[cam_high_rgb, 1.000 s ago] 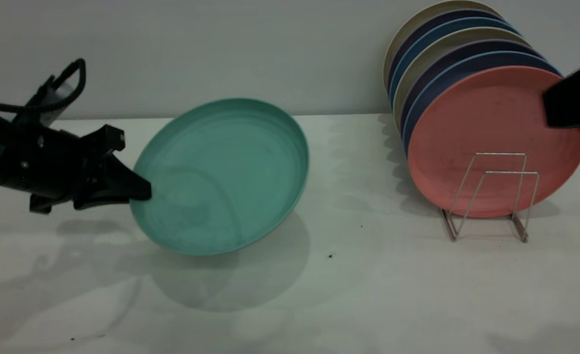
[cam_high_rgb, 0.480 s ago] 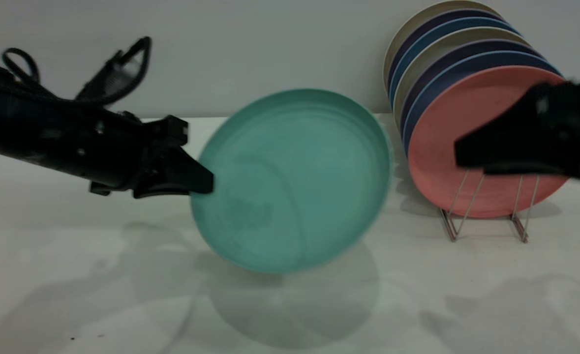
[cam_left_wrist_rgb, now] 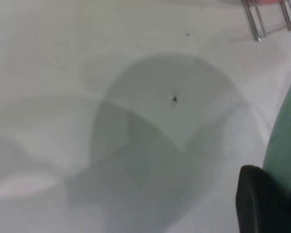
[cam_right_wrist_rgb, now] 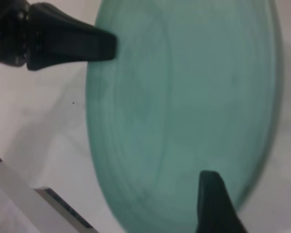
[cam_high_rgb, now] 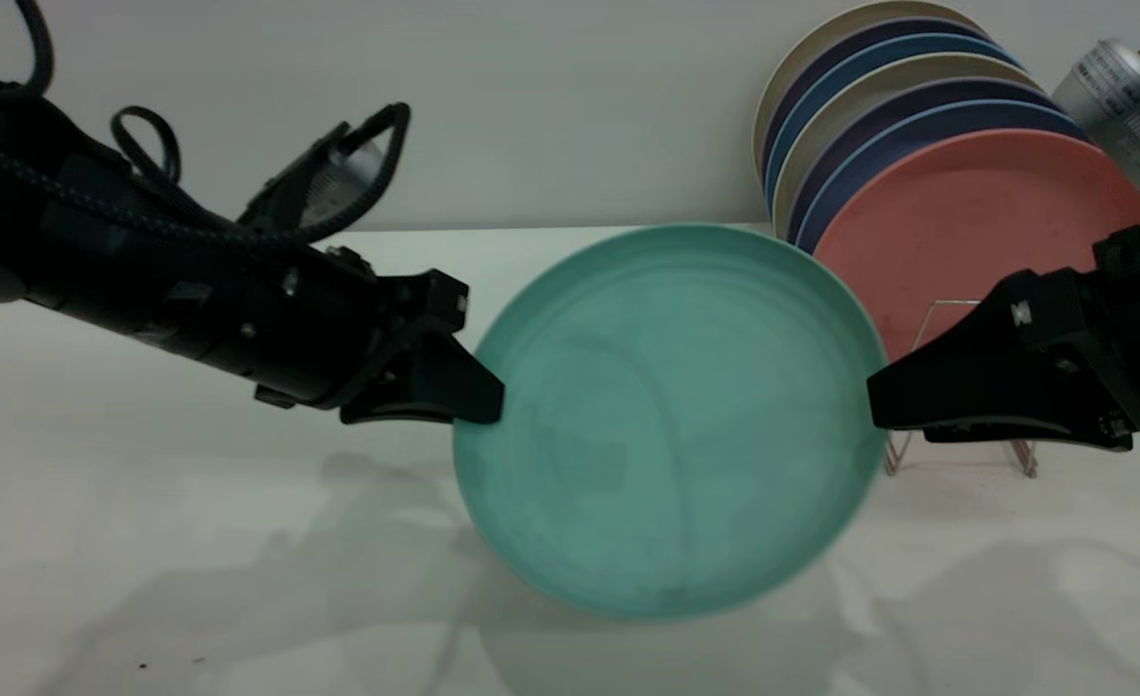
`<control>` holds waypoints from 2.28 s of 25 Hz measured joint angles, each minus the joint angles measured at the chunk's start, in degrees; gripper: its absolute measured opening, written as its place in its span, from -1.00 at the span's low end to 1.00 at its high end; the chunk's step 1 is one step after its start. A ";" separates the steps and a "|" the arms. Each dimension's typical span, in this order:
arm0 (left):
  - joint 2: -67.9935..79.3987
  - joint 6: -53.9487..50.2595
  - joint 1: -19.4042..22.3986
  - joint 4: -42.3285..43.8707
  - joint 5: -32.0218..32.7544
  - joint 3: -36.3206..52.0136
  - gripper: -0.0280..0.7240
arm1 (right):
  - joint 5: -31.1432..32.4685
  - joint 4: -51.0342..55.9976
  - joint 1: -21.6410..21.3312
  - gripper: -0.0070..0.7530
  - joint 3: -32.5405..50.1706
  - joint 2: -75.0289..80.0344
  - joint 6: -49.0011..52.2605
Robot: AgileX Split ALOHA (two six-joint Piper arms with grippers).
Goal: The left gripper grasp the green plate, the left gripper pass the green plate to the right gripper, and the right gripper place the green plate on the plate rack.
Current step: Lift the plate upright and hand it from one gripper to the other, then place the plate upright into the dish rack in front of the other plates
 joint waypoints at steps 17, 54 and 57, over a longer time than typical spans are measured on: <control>0.00 1.38 -3.09 0.06 4.92 -1.72 -0.89 | -0.67 0.75 0.00 -0.69 0.00 0.00 1.31; -3.19 -36.67 16.70 55.67 16.55 -7.64 0.60 | -2.52 -3.76 -0.56 -0.78 -4.63 -1.43 -17.61; -3.25 -47.88 18.90 65.96 16.82 -9.97 0.60 | -7.20 -11.40 -0.41 -0.78 -7.02 -4.48 -18.24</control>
